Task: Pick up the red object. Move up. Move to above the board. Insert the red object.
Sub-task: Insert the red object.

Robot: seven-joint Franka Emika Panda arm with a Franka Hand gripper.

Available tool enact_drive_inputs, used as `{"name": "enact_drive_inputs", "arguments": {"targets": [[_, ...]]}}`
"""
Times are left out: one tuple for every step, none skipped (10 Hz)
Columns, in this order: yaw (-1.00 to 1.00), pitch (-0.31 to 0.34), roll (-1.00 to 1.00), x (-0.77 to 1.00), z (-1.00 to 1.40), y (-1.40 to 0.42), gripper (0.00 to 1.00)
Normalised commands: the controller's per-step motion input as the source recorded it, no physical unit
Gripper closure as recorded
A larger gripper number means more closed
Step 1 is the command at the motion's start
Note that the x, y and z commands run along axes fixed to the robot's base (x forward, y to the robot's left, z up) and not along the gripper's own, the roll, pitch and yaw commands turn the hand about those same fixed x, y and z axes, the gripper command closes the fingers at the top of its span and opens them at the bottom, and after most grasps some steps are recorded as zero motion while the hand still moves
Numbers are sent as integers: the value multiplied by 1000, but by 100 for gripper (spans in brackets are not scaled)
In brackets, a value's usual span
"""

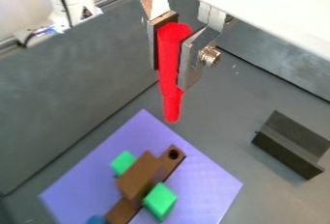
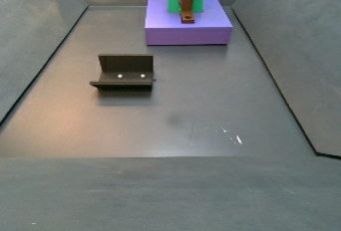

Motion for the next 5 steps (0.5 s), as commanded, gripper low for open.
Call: {"name": "enact_drive_inputs", "arguments": {"targets": [[-223,0,-60,391,-643,283,100],[-203,-24,-180,263,-717,237,100],[-183,-43,-229,269,-629,174,100],[-174,-63,-221,274,-637,117,100],[-211,-79,-149,177,-774,74,100]]}}
